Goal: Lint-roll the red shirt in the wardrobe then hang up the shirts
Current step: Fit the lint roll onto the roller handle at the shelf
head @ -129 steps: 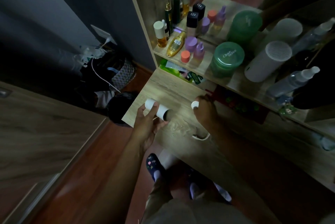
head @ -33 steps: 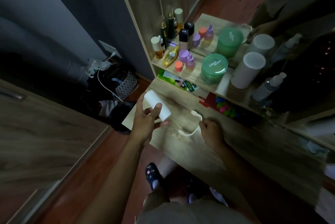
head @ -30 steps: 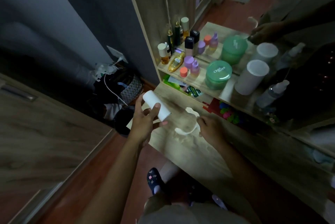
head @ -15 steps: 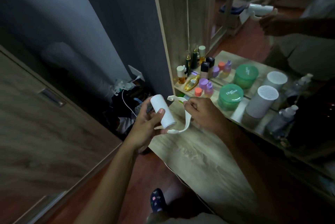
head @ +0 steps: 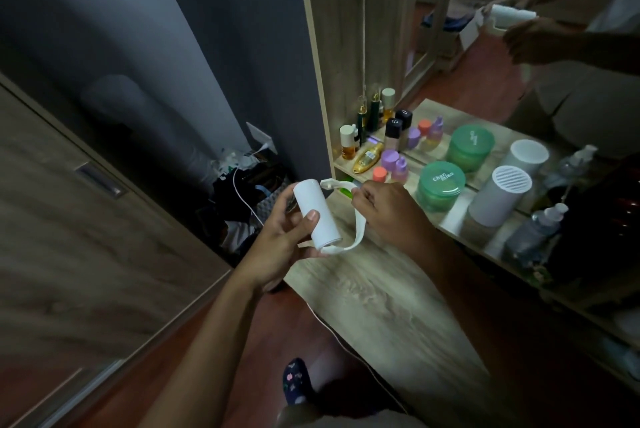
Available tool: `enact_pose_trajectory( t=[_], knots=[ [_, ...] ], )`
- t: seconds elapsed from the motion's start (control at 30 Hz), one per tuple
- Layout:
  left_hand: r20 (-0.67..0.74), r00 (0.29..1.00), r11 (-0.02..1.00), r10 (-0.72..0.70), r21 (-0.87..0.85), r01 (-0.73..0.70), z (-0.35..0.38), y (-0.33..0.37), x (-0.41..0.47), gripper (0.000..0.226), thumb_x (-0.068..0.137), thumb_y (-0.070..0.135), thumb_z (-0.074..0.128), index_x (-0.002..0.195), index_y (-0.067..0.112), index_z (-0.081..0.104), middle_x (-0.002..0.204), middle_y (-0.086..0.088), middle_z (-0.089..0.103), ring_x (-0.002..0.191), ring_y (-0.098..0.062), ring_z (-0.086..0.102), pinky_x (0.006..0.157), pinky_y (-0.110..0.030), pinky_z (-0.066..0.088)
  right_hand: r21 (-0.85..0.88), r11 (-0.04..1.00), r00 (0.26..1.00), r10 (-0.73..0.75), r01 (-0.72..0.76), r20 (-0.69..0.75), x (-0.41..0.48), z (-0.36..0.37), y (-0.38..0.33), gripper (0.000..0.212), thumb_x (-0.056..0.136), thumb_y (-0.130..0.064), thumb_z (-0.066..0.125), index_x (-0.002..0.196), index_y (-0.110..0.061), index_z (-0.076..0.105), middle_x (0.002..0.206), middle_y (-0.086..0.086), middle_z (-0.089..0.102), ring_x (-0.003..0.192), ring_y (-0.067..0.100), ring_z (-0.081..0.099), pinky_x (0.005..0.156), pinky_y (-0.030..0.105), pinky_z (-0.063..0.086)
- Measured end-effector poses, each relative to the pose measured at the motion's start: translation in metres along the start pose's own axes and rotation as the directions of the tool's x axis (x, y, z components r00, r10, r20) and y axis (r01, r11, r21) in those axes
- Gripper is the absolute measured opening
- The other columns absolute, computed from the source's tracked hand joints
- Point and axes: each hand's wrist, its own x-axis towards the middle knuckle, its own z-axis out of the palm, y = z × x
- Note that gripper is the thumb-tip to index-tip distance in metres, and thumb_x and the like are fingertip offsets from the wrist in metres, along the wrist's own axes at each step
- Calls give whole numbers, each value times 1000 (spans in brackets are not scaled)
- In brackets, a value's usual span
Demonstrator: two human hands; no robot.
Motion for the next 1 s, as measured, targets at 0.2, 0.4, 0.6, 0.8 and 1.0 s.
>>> enact_pose_trajectory(
  t=[0.2, 0.4, 0.6, 0.8, 1.0],
  knots=[
    [18, 1000, 1000, -9, 13, 9, 0, 4, -5, 50, 100, 12, 57, 145, 28, 40, 114, 1, 71, 106, -30, 67, 87, -62, 57, 0, 1000, 999, -2, 2, -33, -3, 4, -3, 41, 99, -31, 52, 63, -12, 48, 52, 2, 47, 50, 22, 47, 50, 35, 30],
    [80, 996, 998, -28, 59, 24, 5, 11, -11, 53, 94, 21, 60, 143, 28, 41, 104, 8, 72, 103, -29, 66, 92, -70, 50, 69, 998, 999, 8, -6, -32, -5, 6, -6, 40, 98, -25, 52, 62, -9, 50, 54, 7, 51, 50, 21, 48, 51, 34, 33],
    [135, 989, 990, -62, 134, 44, 10, 9, -17, 50, 94, 26, 61, 140, 36, 46, 113, -2, 70, 107, -29, 68, 91, -64, 53, 123, 992, 999, 40, -36, -24, -14, 5, -10, 40, 98, -15, 58, 61, -16, 43, 50, -7, 36, 47, 6, 37, 49, 13, 31],
    [121, 993, 964, 18, 262, -50, 14, 9, -18, 73, 97, 28, 58, 158, 38, 20, 141, -1, 58, 127, -22, 60, 86, -44, 61, 127, 992, 1000, 5, -1, -29, -9, -5, -12, 36, 99, -20, 56, 65, -10, 50, 54, -4, 43, 49, 8, 39, 49, 18, 29],
    [178, 977, 863, 113, 470, -186, 10, 19, -22, 80, 103, 25, 53, 159, 42, -2, 160, 12, 35, 138, -2, 47, 100, -31, 55, 128, 986, 992, -101, 109, -72, -13, -15, -18, 29, 101, -17, 54, 72, -17, 47, 54, -11, 38, 53, 1, 47, 48, 13, 28]
  ],
)
